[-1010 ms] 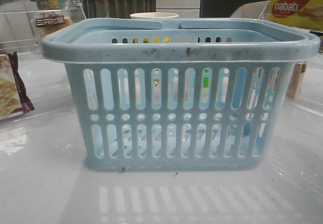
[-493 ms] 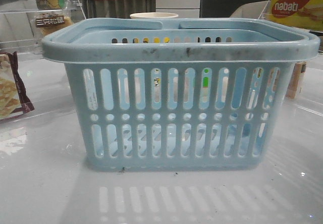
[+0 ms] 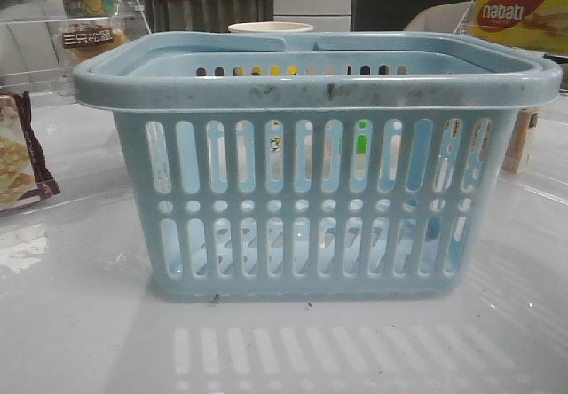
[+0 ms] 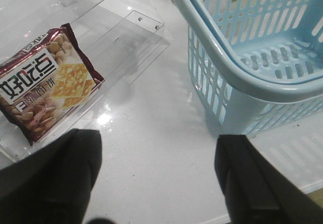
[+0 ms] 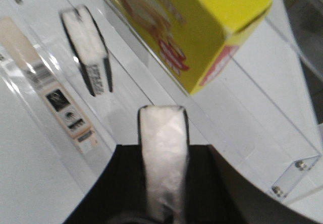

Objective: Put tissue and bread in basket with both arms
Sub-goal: 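Carry the tissue pack over the basket and lower it inside, then open the right gripper and withdraw it from the basket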

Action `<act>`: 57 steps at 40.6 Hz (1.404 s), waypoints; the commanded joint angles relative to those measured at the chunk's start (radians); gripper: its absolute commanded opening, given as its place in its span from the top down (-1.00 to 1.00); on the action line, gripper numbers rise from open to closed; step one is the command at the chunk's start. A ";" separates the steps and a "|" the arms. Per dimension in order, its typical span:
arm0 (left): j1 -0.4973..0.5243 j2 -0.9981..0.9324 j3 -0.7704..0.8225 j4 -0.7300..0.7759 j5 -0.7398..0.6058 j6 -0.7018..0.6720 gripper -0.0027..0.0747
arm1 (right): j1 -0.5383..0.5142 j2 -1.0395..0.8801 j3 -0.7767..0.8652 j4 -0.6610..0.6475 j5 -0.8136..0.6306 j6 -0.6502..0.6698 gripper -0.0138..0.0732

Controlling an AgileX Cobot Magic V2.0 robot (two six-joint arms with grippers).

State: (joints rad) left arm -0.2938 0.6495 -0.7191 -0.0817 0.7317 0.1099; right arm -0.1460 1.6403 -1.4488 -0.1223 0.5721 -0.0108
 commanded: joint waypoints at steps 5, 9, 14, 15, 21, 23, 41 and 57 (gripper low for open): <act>-0.006 0.005 -0.028 -0.009 -0.075 0.000 -0.43 | 0.129 -0.214 -0.040 0.040 0.007 -0.006 0.29; -0.006 0.005 -0.028 -0.009 -0.075 0.000 -0.43 | 0.240 -0.262 -0.040 0.058 0.033 -0.006 0.29; -0.006 0.005 -0.028 -0.009 -0.075 0.000 -0.43 | 0.376 -0.273 -0.036 0.080 0.054 -0.006 0.29; -0.006 0.005 -0.028 -0.009 -0.075 0.000 -0.43 | 0.399 -0.271 -0.031 0.083 0.053 -0.006 0.29; -0.006 0.005 -0.028 -0.009 -0.075 0.000 -0.43 | 0.537 -0.236 0.013 0.093 0.048 -0.006 0.29; -0.006 0.005 -0.028 -0.009 -0.075 0.000 -0.43 | 0.567 -0.211 0.025 0.112 0.047 -0.006 0.29; -0.006 0.005 -0.028 -0.009 -0.075 0.000 -0.43 | 0.629 -0.030 0.034 0.238 0.024 -0.008 -0.58; -0.006 0.005 -0.028 -0.009 -0.075 0.000 -0.43 | 0.631 -0.310 0.211 0.238 0.028 -0.098 -0.58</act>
State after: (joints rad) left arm -0.2938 0.6495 -0.7191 -0.0817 0.7317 0.1099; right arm 0.4838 1.4517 -1.2674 0.1069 0.6621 -0.0896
